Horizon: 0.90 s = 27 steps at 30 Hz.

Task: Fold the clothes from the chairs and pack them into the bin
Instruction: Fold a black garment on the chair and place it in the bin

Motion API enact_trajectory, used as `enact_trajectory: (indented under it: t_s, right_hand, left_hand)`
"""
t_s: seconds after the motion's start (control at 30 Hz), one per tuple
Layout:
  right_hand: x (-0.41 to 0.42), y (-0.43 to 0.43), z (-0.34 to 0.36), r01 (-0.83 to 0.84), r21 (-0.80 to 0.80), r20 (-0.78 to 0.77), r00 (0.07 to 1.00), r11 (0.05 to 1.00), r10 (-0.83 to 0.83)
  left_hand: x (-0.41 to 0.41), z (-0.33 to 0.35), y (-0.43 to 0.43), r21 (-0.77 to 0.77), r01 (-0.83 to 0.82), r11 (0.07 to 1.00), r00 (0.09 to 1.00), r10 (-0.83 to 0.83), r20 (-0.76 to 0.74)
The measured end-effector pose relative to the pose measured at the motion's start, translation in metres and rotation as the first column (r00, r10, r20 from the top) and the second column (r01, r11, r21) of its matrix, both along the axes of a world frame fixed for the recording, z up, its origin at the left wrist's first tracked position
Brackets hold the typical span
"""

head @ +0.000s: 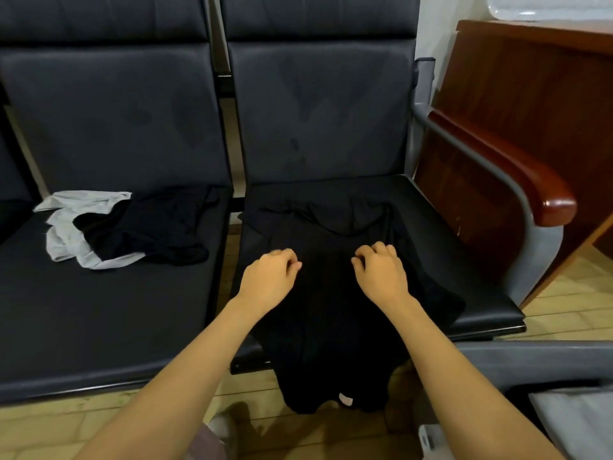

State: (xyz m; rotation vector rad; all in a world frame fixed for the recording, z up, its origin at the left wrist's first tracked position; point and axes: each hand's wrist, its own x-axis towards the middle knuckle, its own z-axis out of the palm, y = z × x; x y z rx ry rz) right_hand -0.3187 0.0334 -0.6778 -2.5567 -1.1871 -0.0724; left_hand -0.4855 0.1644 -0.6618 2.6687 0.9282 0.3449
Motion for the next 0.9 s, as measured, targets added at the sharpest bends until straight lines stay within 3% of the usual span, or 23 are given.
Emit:
enact_trajectory:
  t_s: [0.07,0.17,0.27,0.4,0.47,0.53,0.6,0.7,0.9]
  right_hand:
    - [0.0,-0.001,-0.01,-0.068,-0.086,-0.079,0.995,0.994,0.061]
    - [0.004,0.004,-0.006,0.003,-0.095,-0.025,1.0,0.995,-0.006]
    - [0.007,0.004,-0.003,0.063,-0.08,-0.028,0.997,0.995,-0.066]
    - [0.008,0.001,-0.005,0.084,-0.054,-0.05,0.995,0.995,-0.086]
    - [0.012,0.003,-0.002,0.11,-0.036,-0.086,0.99,0.993,-0.112]
    - [0.016,0.007,0.003,0.145,-0.012,-0.128,0.981,0.989,-0.146]
    - [0.024,0.014,0.009,0.174,0.067,-0.175,0.971,0.982,-0.16]
    - [0.049,0.037,0.02,0.127,0.139,-0.199,0.975,0.982,-0.098]
    - [0.093,0.08,0.023,0.068,-0.193,-0.289,0.949,0.979,-0.123]
  left_hand:
    - [0.002,-0.011,0.004,0.018,0.062,0.998,0.992,-0.06,-0.112]
    - [0.007,-0.013,0.004,0.059,0.064,0.996,0.972,-0.049,-0.23]
    - [0.011,-0.01,0.002,0.057,-0.043,0.997,0.994,0.049,-0.095]
    - [0.011,-0.021,0.007,0.098,-0.052,0.994,0.995,0.06,-0.083]
    - [0.014,-0.025,0.014,0.104,-0.111,0.988,0.994,0.11,0.017]
    - [0.015,-0.023,0.021,-0.017,-0.216,0.976,0.964,0.216,0.155]
    - [0.015,-0.022,0.031,-0.178,-0.314,0.933,0.917,0.346,0.198]
    - [0.021,-0.019,0.052,-0.23,-0.388,0.892,0.902,0.419,0.103]
    - [0.053,-0.009,0.089,-0.168,-0.374,0.912,0.922,0.346,-0.175]
